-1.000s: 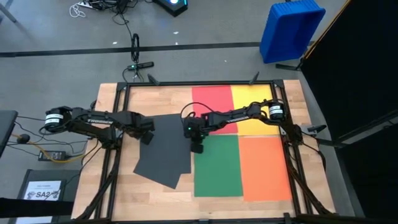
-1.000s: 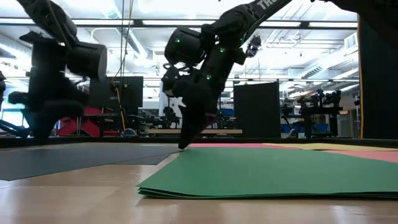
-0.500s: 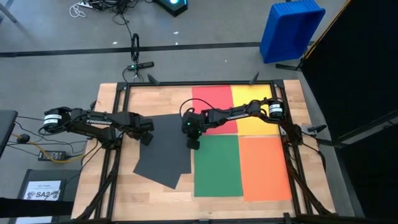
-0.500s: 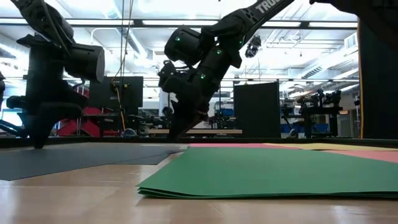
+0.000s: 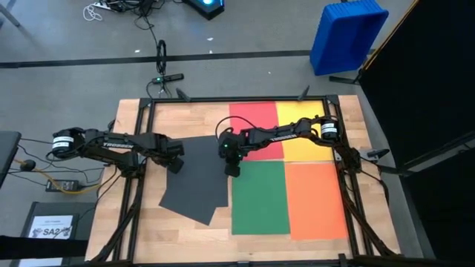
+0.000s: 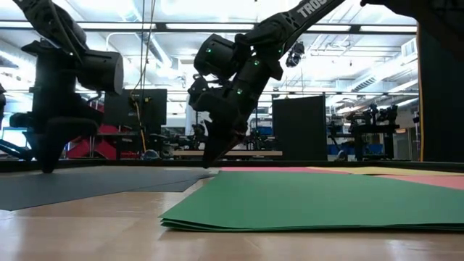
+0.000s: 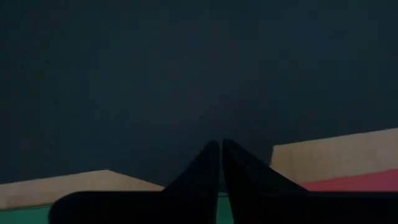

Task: Organize paper
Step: Adjust the black colored papers

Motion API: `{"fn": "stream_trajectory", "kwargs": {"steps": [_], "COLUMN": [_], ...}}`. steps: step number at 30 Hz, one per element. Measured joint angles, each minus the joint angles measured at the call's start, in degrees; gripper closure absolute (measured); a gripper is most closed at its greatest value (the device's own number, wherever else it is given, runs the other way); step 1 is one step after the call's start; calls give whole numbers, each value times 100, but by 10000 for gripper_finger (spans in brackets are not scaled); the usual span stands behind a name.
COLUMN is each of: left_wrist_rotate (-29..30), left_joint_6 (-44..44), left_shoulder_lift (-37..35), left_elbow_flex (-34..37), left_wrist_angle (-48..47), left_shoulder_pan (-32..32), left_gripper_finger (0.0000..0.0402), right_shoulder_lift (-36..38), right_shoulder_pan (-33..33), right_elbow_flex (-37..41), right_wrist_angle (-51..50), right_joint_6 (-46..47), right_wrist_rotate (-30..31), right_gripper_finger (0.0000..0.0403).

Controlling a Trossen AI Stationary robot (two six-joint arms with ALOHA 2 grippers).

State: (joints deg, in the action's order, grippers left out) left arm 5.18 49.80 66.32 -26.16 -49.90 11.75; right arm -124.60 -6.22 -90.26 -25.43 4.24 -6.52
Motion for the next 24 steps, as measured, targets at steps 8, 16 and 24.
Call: {"fn": "stream_trajectory", "kwargs": {"steps": [8,16,24], "left_wrist_rotate": [41,548,700], "left_joint_6": [-107,-179,-1025], "left_shoulder_lift": [0,-239,-490], "left_elbow_flex": [-14,-572,-1175], "left_wrist_angle": [-53,-587,199], "left_shoulder_pan": [-7,-24,-252], "left_gripper_finger": [402,402,402], "right_shoulder_lift": [260,231,184], "right_shoulder_pan": [85,842,1174], "right_elbow_flex": [-8,-14,-468], "right_wrist_angle": [-642,-987,-1009], "right_joint_6": [-25,-206,-333], "right_wrist_rotate": [166,522,524], "right_gripper_finger": [403,403,403]}}
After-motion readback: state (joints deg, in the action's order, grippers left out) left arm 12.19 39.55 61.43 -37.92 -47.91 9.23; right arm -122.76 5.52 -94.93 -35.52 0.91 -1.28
